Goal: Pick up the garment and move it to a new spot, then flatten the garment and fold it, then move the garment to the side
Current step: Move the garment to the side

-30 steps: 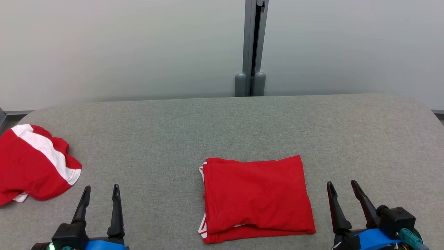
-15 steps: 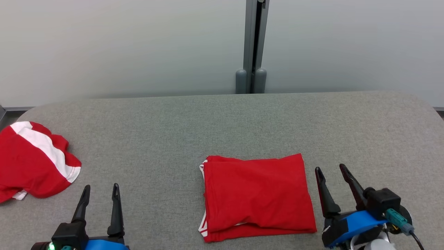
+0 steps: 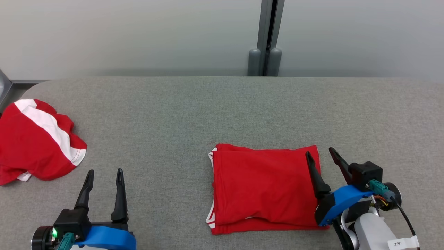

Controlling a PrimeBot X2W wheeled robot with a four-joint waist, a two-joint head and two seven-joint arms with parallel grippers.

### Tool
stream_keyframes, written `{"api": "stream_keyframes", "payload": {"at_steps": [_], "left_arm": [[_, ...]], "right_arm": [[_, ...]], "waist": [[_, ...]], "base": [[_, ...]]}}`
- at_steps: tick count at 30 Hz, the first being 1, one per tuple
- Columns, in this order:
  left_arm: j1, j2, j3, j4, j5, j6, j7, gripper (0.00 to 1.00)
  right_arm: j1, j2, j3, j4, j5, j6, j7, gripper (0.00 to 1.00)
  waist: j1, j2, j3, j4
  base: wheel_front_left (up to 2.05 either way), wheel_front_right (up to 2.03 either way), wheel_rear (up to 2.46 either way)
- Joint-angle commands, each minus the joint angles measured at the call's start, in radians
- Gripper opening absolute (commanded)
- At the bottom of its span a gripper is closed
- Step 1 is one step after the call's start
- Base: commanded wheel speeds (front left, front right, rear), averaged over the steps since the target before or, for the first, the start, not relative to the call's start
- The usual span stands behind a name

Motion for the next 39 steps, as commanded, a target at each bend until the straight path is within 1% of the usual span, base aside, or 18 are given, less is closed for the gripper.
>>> {"api": "stream_keyframes", "payload": {"at_steps": [1,12,19,21,22,23,24,25,28,32,39], "left_arm": [[-0.019,0.000,-0.001,-0.003,-0.002,-0.002,-0.003,1.00],[-0.058,0.001,-0.009,0.007,-0.006,-0.009,-0.003,1.00],[-0.074,0.003,-0.013,0.013,-0.007,-0.013,-0.003,1.00],[-0.076,0.002,-0.015,0.014,-0.009,-0.011,-0.003,1.00],[-0.077,0.001,-0.015,0.016,-0.010,-0.011,-0.003,1.00],[-0.078,0.000,-0.016,0.017,-0.011,-0.011,-0.003,1.00],[-0.079,-0.001,-0.016,0.017,-0.013,-0.012,-0.003,1.00],[-0.079,-0.001,-0.014,0.016,-0.014,-0.012,-0.003,1.00],[-0.078,-0.003,-0.010,0.011,-0.016,-0.012,-0.003,1.00],[-0.087,-0.006,-0.008,-0.008,-0.014,-0.012,-0.003,1.00],[-0.119,-0.010,-0.026,-0.059,0.000,-0.015,-0.003,1.00]], "right_arm": [[-0.019,-0.002,-0.006,0.015,-0.003,0.000,-0.004,1.00],[-0.062,-0.004,-0.042,0.229,-0.028,0.000,-0.038,1.00],[-0.070,-0.002,-0.012,0.350,-0.042,0.000,-0.044,1.00],[-0.069,-0.002,0.011,0.379,-0.015,0.000,-0.042,1.00],[-0.070,0.001,0.026,0.388,0.001,0.000,-0.041,0.67],[-0.073,0.003,0.038,0.391,0.014,0.001,-0.042,0.41],[-0.079,0.003,0.046,0.387,0.025,0.001,-0.042,0.07],[-0.087,0.003,0.048,0.376,0.032,0.001,-0.043,0.00],[-0.108,-0.001,0.044,0.327,0.030,0.000,-0.047,0.00],[-0.146,-0.029,0.038,0.276,0.013,0.000,-0.049,0.00],[-0.284,-0.093,0.067,0.247,-0.011,0.000,-0.049,0.00]], "waist": [[-0.0001,0.0000,0.012,0.010],[-0.0001,0.0000,0.070,0.027],[-0.0001,0.0000,0.086,0.031],[-0.0001,0.0000,0.088,0.034],[-0.0001,0.0000,0.088,0.035],[-0.0001,0.0000,0.089,0.036],[-0.0001,0.0000,0.089,0.035],[-0.0001,0.0000,0.090,0.034],[-0.0001,0.0000,0.093,0.032],[-0.0001,0.0000,0.104,0.029],[-0.0001,0.0000,0.171,0.012]], "base": [[0.00,0.00,0.00],[0.00,0.00,0.00],[0.00,0.00,0.00],[0.00,0.00,0.00],[0.00,0.00,0.00],[0.00,0.00,0.00],[0.00,0.00,0.00],[0.00,0.00,0.00],[0.00,0.00,0.00],[0.00,0.00,0.00],[0.00,0.00,0.00]]}}
